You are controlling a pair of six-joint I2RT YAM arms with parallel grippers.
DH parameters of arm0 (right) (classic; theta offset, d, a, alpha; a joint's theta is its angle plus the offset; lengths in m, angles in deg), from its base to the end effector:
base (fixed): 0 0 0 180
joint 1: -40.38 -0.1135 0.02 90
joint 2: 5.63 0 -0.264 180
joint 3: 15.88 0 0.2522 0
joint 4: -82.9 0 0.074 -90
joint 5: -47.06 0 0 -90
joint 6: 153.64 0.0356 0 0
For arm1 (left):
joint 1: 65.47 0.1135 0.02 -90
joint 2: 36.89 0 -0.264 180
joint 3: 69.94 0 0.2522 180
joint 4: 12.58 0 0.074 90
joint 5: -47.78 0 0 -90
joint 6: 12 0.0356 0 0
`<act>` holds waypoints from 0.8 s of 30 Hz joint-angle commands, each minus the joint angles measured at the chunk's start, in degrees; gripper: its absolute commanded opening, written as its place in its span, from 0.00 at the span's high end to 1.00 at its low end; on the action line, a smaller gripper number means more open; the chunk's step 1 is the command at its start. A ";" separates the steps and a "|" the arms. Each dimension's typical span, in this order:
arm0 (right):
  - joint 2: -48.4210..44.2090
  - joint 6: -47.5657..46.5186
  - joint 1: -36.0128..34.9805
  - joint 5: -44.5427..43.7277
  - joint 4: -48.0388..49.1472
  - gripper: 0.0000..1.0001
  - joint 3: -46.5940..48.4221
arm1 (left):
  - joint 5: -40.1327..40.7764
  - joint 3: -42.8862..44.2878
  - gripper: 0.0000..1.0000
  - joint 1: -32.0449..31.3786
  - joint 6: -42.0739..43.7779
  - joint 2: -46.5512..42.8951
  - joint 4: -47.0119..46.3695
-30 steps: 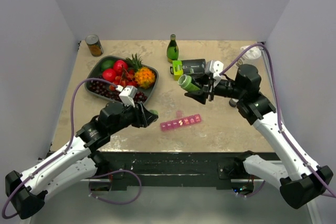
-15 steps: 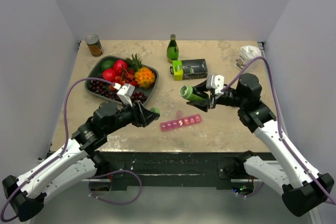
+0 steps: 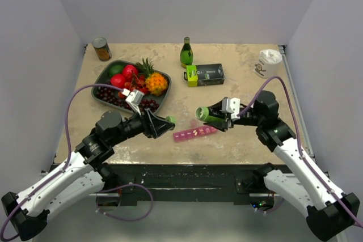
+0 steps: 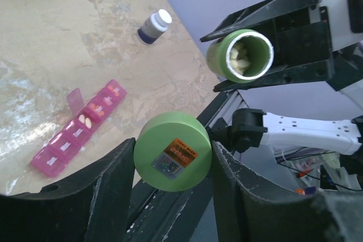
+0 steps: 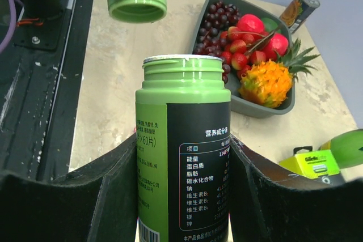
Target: Sort the pills into containers
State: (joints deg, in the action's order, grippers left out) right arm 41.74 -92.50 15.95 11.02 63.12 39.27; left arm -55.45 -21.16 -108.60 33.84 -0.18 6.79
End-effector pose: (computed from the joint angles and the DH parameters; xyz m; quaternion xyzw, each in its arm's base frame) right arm 0.1556 0.1023 0.3221 -0.5658 0.4910 0.3306 0.5740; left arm 0.1132 -0.1172 0.3102 0.0694 0.7463 -0.5155 0.4152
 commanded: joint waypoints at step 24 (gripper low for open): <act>-5.54 -9.72 0.08 0.89 -5.23 1.00 -2.80 | -10.49 -1.19 1.00 0.33 -3.39 8.11 -20.54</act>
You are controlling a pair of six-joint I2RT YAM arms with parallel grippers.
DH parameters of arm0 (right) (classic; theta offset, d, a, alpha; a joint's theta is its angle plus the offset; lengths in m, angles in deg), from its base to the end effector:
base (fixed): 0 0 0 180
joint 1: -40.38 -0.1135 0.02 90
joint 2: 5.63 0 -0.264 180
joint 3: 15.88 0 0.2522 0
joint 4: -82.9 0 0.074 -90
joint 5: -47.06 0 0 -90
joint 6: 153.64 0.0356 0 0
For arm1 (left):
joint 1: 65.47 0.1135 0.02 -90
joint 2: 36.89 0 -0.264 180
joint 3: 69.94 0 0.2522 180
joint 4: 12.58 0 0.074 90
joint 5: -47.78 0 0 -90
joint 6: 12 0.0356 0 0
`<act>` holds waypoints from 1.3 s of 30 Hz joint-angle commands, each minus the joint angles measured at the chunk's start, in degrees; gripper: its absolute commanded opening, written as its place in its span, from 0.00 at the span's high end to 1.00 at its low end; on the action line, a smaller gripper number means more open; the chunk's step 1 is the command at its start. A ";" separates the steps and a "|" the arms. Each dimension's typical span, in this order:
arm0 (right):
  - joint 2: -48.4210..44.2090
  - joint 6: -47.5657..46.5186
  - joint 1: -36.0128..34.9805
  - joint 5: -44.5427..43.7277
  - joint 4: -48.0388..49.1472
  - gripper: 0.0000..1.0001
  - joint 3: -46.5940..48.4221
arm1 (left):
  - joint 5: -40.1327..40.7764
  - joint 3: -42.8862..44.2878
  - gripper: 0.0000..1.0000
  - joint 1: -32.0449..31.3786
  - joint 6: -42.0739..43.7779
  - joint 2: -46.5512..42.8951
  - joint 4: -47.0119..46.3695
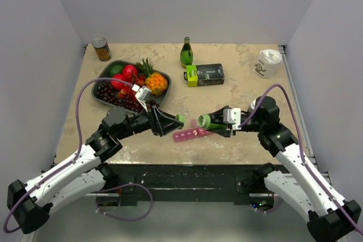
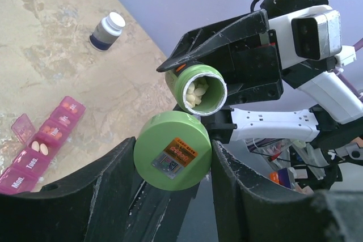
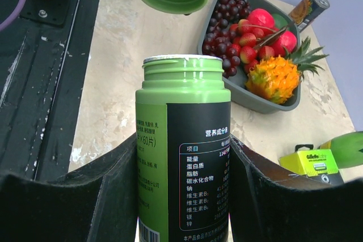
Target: Sort the pills into containers
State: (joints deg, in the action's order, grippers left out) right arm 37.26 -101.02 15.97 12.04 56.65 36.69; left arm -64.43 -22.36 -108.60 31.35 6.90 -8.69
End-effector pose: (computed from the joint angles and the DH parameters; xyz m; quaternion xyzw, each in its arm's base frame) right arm 0.1388 0.0950 0.3087 -0.6019 0.4685 0.3078 0.5687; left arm 0.1280 -0.1384 0.3127 0.1147 0.6983 -0.5858 0.3949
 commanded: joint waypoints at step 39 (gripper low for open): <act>5.18 5.75 -6.18 -12.00 4.76 1.00 2.58 | -4.07 1.07 1.00 -3.53 -8.90 19.23 -24.77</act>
State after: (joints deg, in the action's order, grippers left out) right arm 41.87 -96.02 10.47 4.37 59.58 35.82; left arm -69.09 -24.15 -110.72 20.42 26.18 -33.39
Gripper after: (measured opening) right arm 0.545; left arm 0.548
